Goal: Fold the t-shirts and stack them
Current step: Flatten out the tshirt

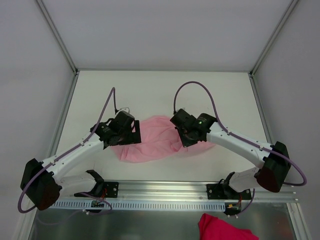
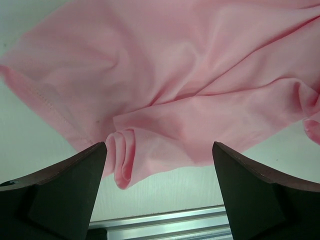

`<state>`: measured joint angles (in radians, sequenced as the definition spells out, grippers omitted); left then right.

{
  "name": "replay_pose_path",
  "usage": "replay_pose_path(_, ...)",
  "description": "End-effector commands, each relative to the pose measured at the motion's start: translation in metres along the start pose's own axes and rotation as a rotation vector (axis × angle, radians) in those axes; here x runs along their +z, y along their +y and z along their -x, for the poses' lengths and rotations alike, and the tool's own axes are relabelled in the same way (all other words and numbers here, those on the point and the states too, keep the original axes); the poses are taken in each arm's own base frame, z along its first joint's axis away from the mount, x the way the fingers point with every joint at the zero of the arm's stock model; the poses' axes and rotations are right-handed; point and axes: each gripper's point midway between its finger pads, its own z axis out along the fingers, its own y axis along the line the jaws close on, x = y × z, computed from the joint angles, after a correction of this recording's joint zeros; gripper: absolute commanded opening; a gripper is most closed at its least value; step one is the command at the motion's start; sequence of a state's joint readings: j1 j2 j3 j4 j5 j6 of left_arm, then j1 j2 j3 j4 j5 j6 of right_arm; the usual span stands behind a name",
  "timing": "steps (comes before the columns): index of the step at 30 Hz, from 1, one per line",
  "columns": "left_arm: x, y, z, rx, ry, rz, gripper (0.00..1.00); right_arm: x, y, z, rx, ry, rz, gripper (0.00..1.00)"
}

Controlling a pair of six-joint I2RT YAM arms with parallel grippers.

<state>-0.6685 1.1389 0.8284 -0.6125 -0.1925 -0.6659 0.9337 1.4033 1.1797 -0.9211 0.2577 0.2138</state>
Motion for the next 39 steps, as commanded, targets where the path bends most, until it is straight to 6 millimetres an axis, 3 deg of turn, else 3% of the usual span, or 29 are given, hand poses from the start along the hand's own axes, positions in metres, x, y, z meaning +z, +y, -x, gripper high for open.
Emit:
replay_pose_path(1, -0.01, 0.015, -0.024, -0.047, 0.051, 0.023, 0.87, -0.004, 0.0, 0.006, 0.021, -0.037, -0.01, 0.01)
replay_pose_path(5, -0.013, 0.023, -0.049, -0.101, 0.101, 0.007, 0.81, -0.005, 0.001, 0.008, 0.02, -0.042, -0.008, 0.01)
replay_pose_path(9, -0.009, 0.03, -0.063, -0.115, 0.106, -0.009, 0.78, -0.005, 0.002, 0.011, 0.019, -0.041, -0.007, 0.01)
replay_pose_path(12, -0.004, 0.029, -0.07, -0.119, 0.117, -0.03, 0.69, -0.004, 0.002, 0.011, 0.019, -0.036, -0.011, 0.01)
replay_pose_path(27, 0.005, 0.02, -0.07, -0.102, 0.107, -0.077, 0.63, -0.003, 0.006, 0.009, 0.013, -0.029, -0.006, 0.01)
replay_pose_path(39, 0.01, 0.021, -0.082, -0.107, 0.139, -0.074, 0.6, -0.004, -0.002, 0.009, -0.001, -0.033, -0.038, 0.01)
